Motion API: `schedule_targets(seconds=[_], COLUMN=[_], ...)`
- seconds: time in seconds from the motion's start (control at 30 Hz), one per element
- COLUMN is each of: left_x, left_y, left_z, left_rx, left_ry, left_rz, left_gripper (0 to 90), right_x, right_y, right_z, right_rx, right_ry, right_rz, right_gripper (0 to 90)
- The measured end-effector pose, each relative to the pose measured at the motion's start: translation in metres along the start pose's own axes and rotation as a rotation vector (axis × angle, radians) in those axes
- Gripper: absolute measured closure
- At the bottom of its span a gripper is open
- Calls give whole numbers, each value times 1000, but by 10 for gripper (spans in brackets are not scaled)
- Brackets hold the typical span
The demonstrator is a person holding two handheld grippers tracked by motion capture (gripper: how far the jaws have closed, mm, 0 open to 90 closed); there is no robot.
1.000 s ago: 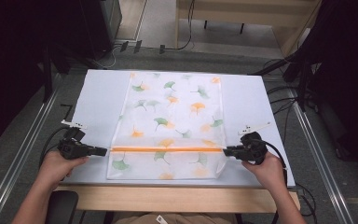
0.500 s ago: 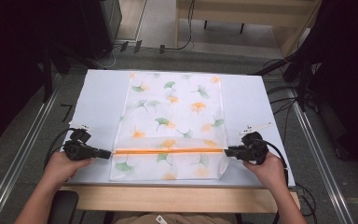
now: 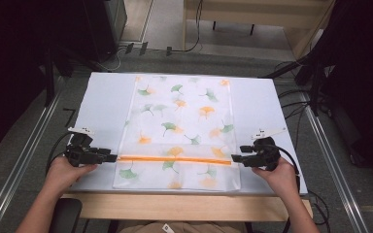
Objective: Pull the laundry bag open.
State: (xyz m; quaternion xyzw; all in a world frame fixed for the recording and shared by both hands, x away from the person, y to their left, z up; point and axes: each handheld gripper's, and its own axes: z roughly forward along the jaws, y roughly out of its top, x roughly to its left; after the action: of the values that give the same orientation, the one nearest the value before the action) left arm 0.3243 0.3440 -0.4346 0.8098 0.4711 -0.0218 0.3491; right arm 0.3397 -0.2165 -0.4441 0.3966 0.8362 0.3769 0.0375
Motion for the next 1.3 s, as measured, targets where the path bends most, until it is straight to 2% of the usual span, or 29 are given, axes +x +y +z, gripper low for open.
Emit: schedule_targets(seconds=[0.13, 0.27, 0.37, 0.6, 0.73, 0.97, 1.3], left_x=[2, 3, 4, 12, 16, 21, 26], left_y=[0, -1, -1, -3, -4, -6, -7], left_z=[-3, -6, -6, -13, -16, -20, -21], left_rx=[-35, -61, -59, -91, -97, -141, -137], left_ry=[19, 47, 68, 112, 148, 193, 210], left_rz=[-1, -3, -12, -42, -37, -33, -45], left_gripper=[413, 393, 383, 372, 365, 335, 332], right_x=[-3, -7, -11, -24, -30, -40, -50], right_y=[-1, -3, -4, -9, -13, -18, -23], right_z=[0, -2, -4, -13, -15, -18, -19], right_rx=[-11, -29, -45, -85, -103, -119, -114], right_ry=[-3, -10, -20, -65, -98, -134, -164], right_rz=[5, 5, 11, 38, 53, 68, 97], right_gripper=[418, 392, 384, 368, 345, 331, 329])
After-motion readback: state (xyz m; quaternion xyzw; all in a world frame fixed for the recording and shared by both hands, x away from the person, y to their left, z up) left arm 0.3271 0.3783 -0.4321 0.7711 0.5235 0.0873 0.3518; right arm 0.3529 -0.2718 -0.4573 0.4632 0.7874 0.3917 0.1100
